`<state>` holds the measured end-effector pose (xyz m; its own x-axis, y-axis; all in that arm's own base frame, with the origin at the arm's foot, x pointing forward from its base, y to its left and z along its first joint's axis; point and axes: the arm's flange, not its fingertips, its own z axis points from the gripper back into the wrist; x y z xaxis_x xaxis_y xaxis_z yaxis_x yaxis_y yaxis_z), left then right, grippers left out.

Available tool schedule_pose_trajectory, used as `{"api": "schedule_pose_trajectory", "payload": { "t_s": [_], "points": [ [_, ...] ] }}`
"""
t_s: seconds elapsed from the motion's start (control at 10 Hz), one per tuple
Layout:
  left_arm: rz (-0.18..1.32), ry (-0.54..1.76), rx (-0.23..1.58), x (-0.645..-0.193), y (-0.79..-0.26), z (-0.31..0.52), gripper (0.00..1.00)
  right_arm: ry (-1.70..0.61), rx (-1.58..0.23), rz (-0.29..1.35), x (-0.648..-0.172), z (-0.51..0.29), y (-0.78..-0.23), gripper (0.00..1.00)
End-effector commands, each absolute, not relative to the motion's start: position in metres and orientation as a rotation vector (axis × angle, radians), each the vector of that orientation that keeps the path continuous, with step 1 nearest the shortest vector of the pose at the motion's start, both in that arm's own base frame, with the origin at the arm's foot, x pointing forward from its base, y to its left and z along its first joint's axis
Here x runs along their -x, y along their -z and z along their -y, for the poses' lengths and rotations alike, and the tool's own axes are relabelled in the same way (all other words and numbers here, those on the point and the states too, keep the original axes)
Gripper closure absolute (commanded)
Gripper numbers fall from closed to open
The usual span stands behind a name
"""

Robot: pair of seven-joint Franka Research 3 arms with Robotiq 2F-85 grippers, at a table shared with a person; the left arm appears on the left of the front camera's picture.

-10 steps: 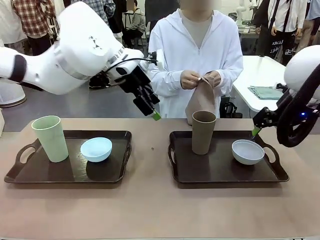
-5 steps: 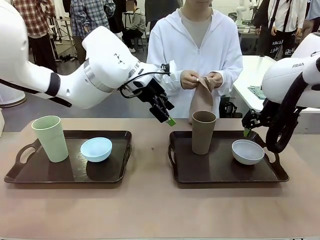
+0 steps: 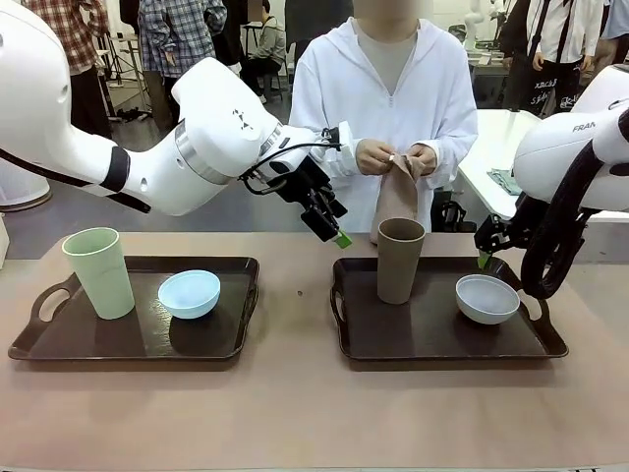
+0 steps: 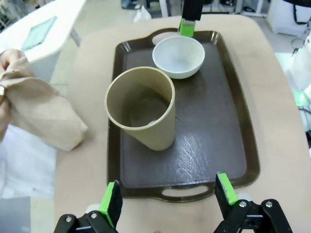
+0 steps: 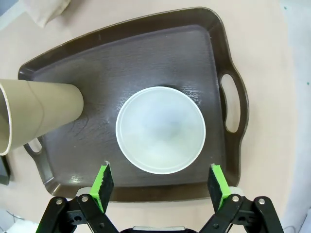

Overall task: Set up a tray with a mat and arrange the tableware.
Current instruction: Pick up the Picnic Bowl and Reusable plastic cup from the Handle tray in front of the human's position and hold them in the air.

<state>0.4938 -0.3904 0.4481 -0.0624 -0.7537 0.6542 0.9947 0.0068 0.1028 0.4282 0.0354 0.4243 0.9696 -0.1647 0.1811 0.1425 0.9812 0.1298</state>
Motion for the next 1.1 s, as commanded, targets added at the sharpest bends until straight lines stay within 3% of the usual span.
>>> {"api": "schedule_pose_trajectory", "payload": {
  "t_s": [0.0, 0.4, 1.0],
  "points": [
    [0.639, 1.524, 0.485, -0.494, -0.446, 0.391, 0.0, 0.156, -0.116, 0.191, -0.428, -0.035, -0.424, 0.0],
    [0.659, 1.61, 0.584, -0.503, -0.393, 0.41, 0.0, 0.209, -0.172, 0.126, -0.436, -0.015, -0.388, 0.0],
    [0.733, 1.612, 0.592, -0.512, -0.36, 0.43, 0.0, 0.156, -0.188, 0.092, -0.439, -0.026, -0.371, 0.0]
  ]
}}
